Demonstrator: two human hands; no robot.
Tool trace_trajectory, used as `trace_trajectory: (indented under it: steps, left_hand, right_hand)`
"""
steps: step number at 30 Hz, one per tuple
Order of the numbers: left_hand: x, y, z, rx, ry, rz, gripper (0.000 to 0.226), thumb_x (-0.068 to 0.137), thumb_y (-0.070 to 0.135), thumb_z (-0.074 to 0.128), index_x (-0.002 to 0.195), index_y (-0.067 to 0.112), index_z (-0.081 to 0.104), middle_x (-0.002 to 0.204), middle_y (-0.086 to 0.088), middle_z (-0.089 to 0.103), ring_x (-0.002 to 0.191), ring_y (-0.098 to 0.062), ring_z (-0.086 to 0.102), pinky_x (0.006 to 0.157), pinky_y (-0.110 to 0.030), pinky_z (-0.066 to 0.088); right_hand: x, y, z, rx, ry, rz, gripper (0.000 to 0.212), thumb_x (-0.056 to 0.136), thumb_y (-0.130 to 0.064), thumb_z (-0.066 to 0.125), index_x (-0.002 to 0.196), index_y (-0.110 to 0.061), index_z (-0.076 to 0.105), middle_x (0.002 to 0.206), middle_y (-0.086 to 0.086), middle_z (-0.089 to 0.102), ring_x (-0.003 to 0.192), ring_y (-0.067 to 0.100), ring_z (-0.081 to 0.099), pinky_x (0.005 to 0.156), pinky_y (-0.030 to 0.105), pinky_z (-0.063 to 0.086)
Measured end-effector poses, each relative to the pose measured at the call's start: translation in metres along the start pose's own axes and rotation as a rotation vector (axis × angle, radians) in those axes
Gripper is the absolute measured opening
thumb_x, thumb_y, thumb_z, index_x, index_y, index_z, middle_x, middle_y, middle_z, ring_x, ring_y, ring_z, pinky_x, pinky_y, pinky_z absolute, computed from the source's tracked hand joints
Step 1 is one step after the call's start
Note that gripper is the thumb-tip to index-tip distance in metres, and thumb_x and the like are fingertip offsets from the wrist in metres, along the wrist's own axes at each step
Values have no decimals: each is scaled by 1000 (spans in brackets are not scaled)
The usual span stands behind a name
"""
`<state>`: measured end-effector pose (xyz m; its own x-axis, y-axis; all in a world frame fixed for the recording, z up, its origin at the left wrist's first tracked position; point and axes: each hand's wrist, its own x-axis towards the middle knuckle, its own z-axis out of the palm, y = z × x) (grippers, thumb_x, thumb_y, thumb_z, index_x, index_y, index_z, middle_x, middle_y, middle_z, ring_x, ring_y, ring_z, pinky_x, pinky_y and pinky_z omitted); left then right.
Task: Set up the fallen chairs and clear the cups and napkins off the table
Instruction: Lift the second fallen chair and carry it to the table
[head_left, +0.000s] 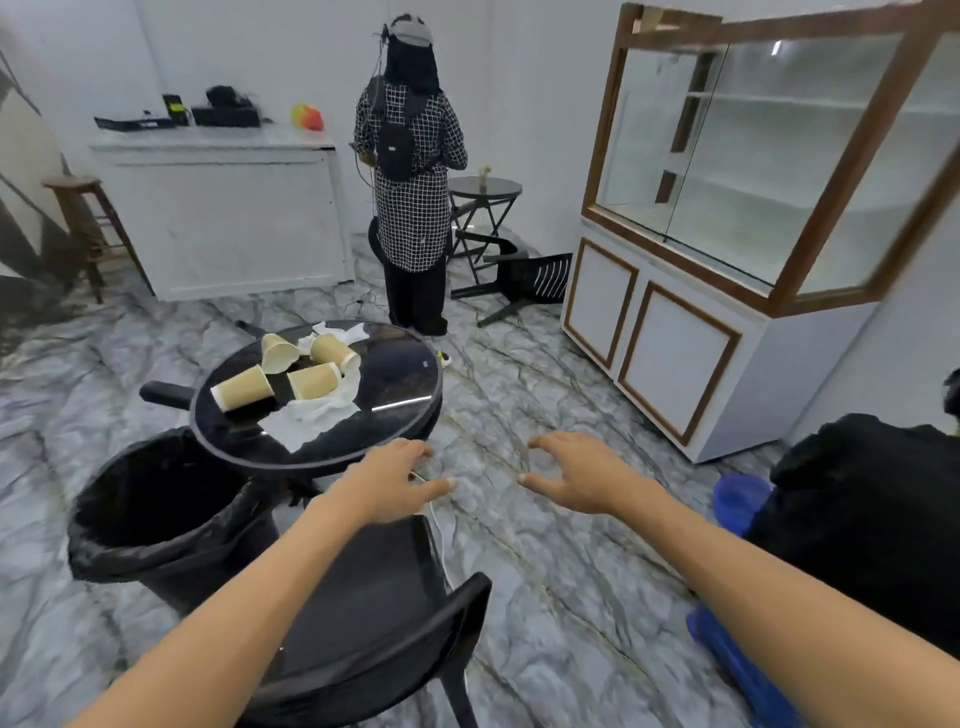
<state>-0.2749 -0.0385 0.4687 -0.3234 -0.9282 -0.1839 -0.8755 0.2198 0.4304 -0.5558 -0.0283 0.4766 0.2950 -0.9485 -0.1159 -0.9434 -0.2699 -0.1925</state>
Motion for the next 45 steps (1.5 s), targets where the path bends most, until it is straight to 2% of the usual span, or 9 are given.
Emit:
trace_trajectory:
  steps: [3,6,10,17,25,32,38,45]
  left_hand:
    - [39,11,-11,39,-6,10,96,69,91,39,144,31,42,151,8,41,136,-23,42,109,-49,40]
    - [79,21,-15,107,-28,21,81,78,84,42,143,35,41,152,11,37,134,-24,42,107,-53,40]
    - [124,34,-22,150,-23,50,80,79,84,40,140,34,43,147,11,41,129,-21,44,103,-52,44]
    - [197,59,-26,181,-32,54,75,83,79,42,141,32,43,149,12,38,133,-20,40,104,-50,42]
    - [306,96,-36,183,15,25,74,83,78,44,143,33,42,149,11,42,132,-19,43,103,-48,44]
    - [397,133,-42,187,17,-14,66,86,73,46,139,33,44,144,10,46,130,-18,44,102,-46,46]
    - [454,130,-52,167,14,-66,70,83,76,45,139,34,45,143,10,47,130,-18,43,103,-48,44]
    - [538,97,-80,173,28,-119,72,84,78,44,138,31,47,140,9,49,123,-17,48,98,-44,47]
  right_hand:
    - [32,18,-14,-43,6,0,67,94,-63,45,144,-19,43,146,3,49,131,23,46,106,42,41]
    - [59,33,-26,-47,18,14,66,93,-63,45,142,-20,44,145,2,49,131,22,46,107,44,40]
    - [88,57,-41,-46,32,33,64,93,-63,45,141,-21,45,141,3,51,127,23,49,103,43,42]
    - [141,109,-58,-52,18,30,62,93,-62,46,139,-21,47,137,2,53,125,23,50,103,41,42]
    - [218,199,-83,-53,40,-30,56,94,-60,45,135,-21,50,132,2,56,119,23,52,98,38,41]
    - [286,280,-110,-24,2,-66,58,93,-61,47,134,-21,51,134,3,57,121,23,53,100,40,43]
    - [348,315,-124,-41,-8,-121,58,94,-60,46,134,-19,51,135,2,57,120,22,54,98,39,46]
    - [455,327,-137,-65,-18,-206,59,94,-58,47,138,-19,48,136,4,54,122,24,52,100,41,44]
